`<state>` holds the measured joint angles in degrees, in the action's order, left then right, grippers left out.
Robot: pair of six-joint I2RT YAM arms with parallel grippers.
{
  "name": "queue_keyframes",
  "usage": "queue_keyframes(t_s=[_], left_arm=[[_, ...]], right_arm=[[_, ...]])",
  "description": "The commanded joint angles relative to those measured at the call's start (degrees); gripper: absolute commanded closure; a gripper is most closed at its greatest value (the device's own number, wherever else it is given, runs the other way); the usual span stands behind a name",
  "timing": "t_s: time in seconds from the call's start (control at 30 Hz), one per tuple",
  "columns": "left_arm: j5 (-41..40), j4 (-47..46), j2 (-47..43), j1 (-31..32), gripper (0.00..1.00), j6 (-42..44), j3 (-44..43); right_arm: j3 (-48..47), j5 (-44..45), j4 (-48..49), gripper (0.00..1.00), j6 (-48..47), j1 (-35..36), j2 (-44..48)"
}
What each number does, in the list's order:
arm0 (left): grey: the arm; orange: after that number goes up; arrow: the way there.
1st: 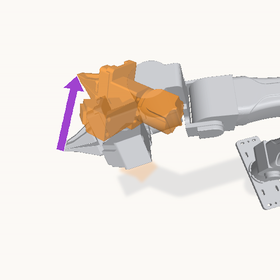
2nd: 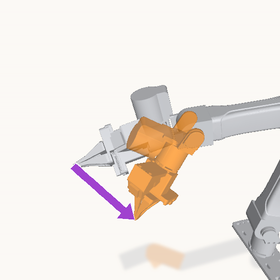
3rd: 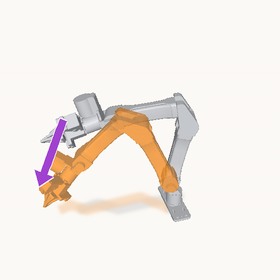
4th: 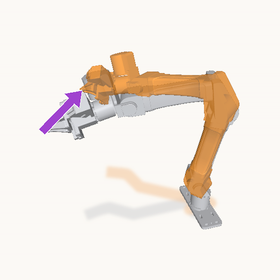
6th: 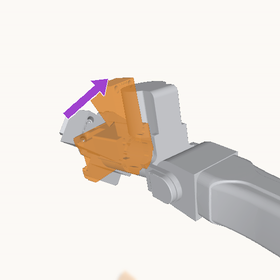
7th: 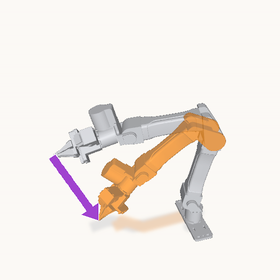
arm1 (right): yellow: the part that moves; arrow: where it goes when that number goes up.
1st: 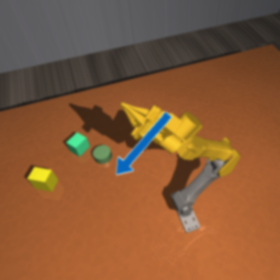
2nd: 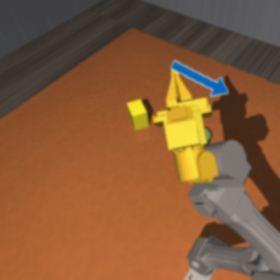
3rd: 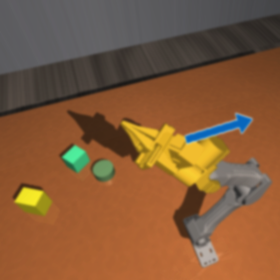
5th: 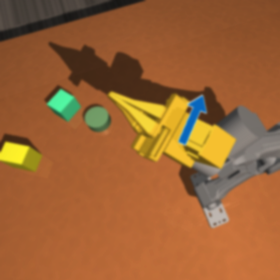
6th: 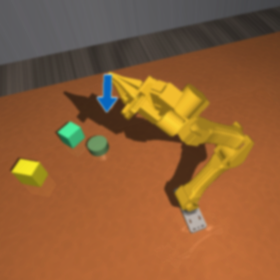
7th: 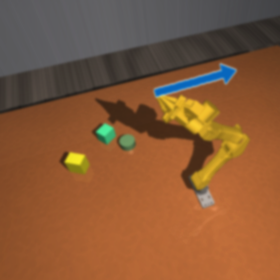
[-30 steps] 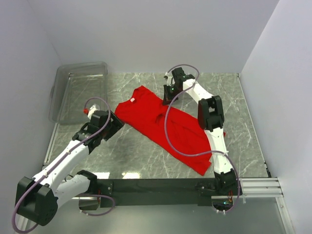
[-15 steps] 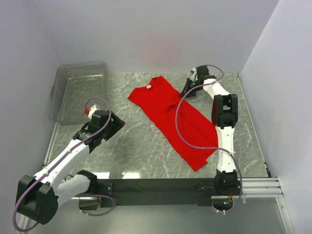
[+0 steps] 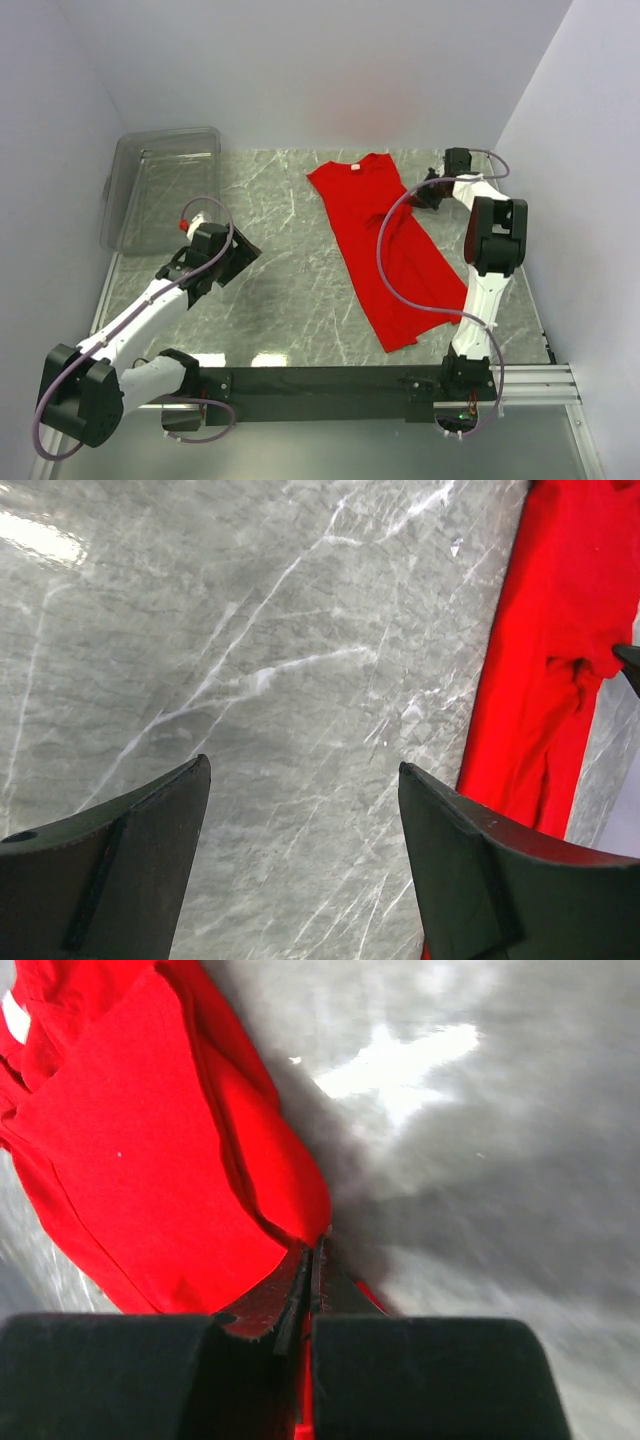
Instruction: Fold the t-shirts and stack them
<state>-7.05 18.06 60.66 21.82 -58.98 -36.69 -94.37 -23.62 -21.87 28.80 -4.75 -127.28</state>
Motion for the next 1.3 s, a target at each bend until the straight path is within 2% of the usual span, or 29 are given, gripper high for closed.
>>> queue_keyframes(t_s=[0.0,0.1,0.17,0.2,0.23,0.33,0.4,0.53,0.63,0.67,0.8,0.97,1.17,1.27], left_arm=[[2.4,-3.5,1.5,-0.1,0.19,2.0,-2.8],[5.1,-6.1,3.4,-0.1,0.19,3.1,-2.7],[7.4,-8.8,5.3,-0.1,0.19,4.0,-2.4],[8.1,-10.0,6.1,-0.1,0.19,4.2,-2.5],[9.1,-11.0,7.0,-0.1,0.19,4.7,-2.4],[11.3,-14.8,11.6,-0.1,0.2,5.6,-4.4],[12.5,-17.6,16.2,0.0,0.2,6.5,-6.3],[15.0,-21.8,26.6,0.7,0.21,7.7,-15.1],[18.0,-21.7,36.7,1.6,0.25,8.3,-23.1],[18.8,-21.6,41.2,1.9,0.26,8.3,-25.1],[23.0,-19.0,49.5,5.1,0.3,8.6,-32.7],[26.6,-19.2,53.6,8.6,0.3,7.7,-33.1],[30.7,-19.2,56.8,11.4,0.31,6.9,-34.7],[33.1,-15.4,57.5,13.6,0.31,8.4,-36.6]], right_arm=[[4.2,6.1,5.2,1.0,5.8,-0.7,6.7],[7.4,8.5,7.0,1.0,7.7,-1.0,8.6],[6.4,7.3,7.1,1.0,6.5,-1.1,8.4],[5.3,6.5,6.3,0.94,4.1,-1.1,7.3],[4.0,6.0,4.7,0.71,2.2,-1.2,6.9],[0.2,7.9,2.4,0.37,-5.6,-1.2,7.1],[-2.0,9.3,0.1,0.31,-11.7,-1.4,8.3],[-0.6,5.2,-1.1,0.29,-25.1,-2.0,12.6],[3.1,-2.1,-3.3,0.29,-36.6,-2.1,17.5],[4.8,-2.7,-5.4,0.29,-38.6,-2.2,18.6],[10.8,-4.9,-8.7,0.29,-48.8,-2.5,26.1],[17.8,-5.8,-12.1,0.3,-54.2,-3.1,33.4],[23.2,-5.8,-13.9,0.3,-54.4,-4.0,38.5],[25.4,-5.7,-13.8,0.3,-54.5,-4.6,41.8]])
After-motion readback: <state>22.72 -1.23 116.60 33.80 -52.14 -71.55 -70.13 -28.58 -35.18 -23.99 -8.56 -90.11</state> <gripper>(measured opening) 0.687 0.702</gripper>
